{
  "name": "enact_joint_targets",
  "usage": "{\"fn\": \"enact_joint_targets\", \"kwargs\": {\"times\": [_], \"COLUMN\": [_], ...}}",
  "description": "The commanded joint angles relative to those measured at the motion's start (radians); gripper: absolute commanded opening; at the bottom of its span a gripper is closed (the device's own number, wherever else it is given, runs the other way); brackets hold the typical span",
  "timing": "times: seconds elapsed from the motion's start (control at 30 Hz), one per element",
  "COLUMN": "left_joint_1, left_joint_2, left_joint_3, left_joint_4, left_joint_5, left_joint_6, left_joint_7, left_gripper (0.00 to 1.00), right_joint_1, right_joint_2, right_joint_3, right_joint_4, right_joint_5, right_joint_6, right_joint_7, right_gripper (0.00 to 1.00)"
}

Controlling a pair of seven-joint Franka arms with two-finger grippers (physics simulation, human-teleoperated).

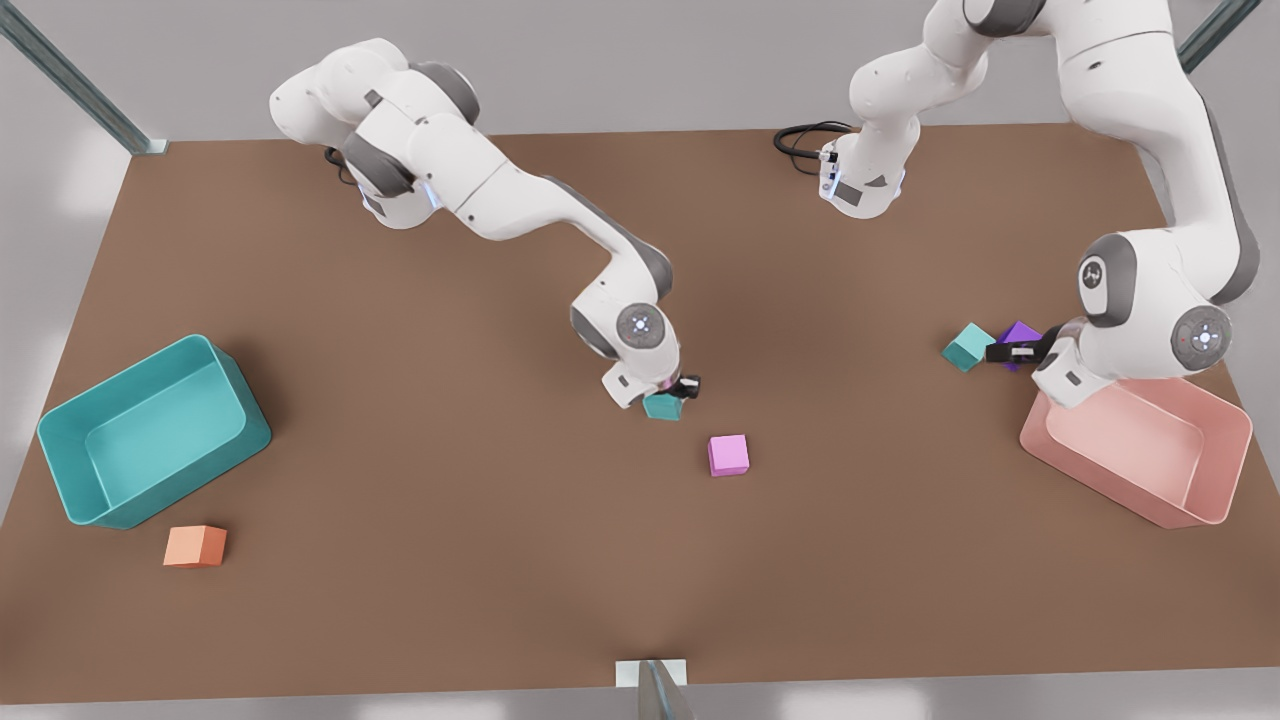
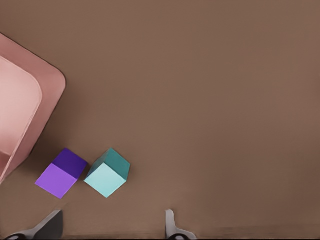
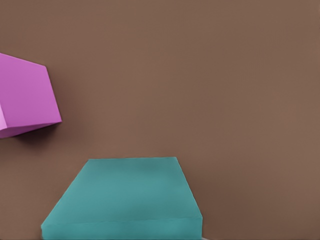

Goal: Stack the two blue cubes on top of each other

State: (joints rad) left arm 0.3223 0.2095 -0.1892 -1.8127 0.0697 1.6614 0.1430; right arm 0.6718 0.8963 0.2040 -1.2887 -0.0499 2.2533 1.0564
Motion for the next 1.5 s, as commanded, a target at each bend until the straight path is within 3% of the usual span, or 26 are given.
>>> {"fn": "enact_joint_targets", "kwargs": {"times": [0.0,0.07,0.3,0.4,0.5,0.57,0.63,0.7,0.73,0.83,0.9,1.47], "left_joint_1": [0.009,0.004,-0.026,-0.034,-0.026,-0.026,-0.026,-0.032,-0.035,-0.038,-0.037,-0.029], "left_joint_2": [-0.021,0.002,0.022,0.019,-0.022,-0.022,-0.018,-0.019,-0.019,-0.015,-0.004,0.103], "left_joint_3": [0.056,0.149,0.200,0.201,0.232,0.235,0.235,0.235,0.235,0.235,0.235,0.249], "left_joint_4": [-0.077,-0.095,-0.240,-0.347,-0.419,-0.418,-0.419,-0.436,-0.438,-0.451,-0.451,-0.476], "left_joint_5": [0.015,0.016,-0.019,-0.086,-0.156,-0.152,-0.154,-0.156,-0.159,-0.160,-0.160,-0.152], "left_joint_6": [0.153,0.178,0.291,0.426,0.512,0.523,0.522,0.522,0.522,0.518,0.522,0.600], "left_joint_7": [0.701,0.643,-0.390,-0.670,-0.734,-0.729,-0.727,-0.724,-0.724,-0.729,-0.726,-0.554], "left_gripper": [1.00,1.00,1.00,1.00,1.00,1.00,1.00,1.00,1.00,1.00,1.00,1.00], "right_joint_1": [0.002,0.000,-0.035,-0.190,-0.511,-0.572,-0.575,-0.569,-0.584,-0.640,-0.653,-0.584], "right_joint_2": [0.007,0.013,-0.065,-0.178,-0.229,-0.261,-0.293,-0.378,-0.490,-0.755,-0.787,-0.691], "right_joint_3": [0.000,0.000,-0.008,0.006,-0.001,-0.129,-0.201,-0.201,-0.134,-0.124,-0.123,-0.132], "right_joint_4": [0.003,0.002,0.006,0.006,0.014,0.074,0.203,0.206,0.195,-0.075,-0.179,-0.192], "right_joint_5": [-0.031,-0.033,-0.068,-0.050,0.045,-0.162,-0.163,-0.143,-0.125,-0.001,0.001,-0.019], "right_joint_6": [0.023,0.040,0.022,-0.228,-0.546,-0.733,-0.890,-1.001,-1.051,-0.925,-0.848,-0.813], "right_joint_7": [0.548,0.543,0.531,0.219,-0.484,-0.808,-0.924,-0.975,-0.974,-0.980,-0.981,-0.964], "right_gripper": [0.59,1.00,1.00,1.00,1.00,1.00,1.00,1.00,1.00,1.00,1.00,1.00]}}
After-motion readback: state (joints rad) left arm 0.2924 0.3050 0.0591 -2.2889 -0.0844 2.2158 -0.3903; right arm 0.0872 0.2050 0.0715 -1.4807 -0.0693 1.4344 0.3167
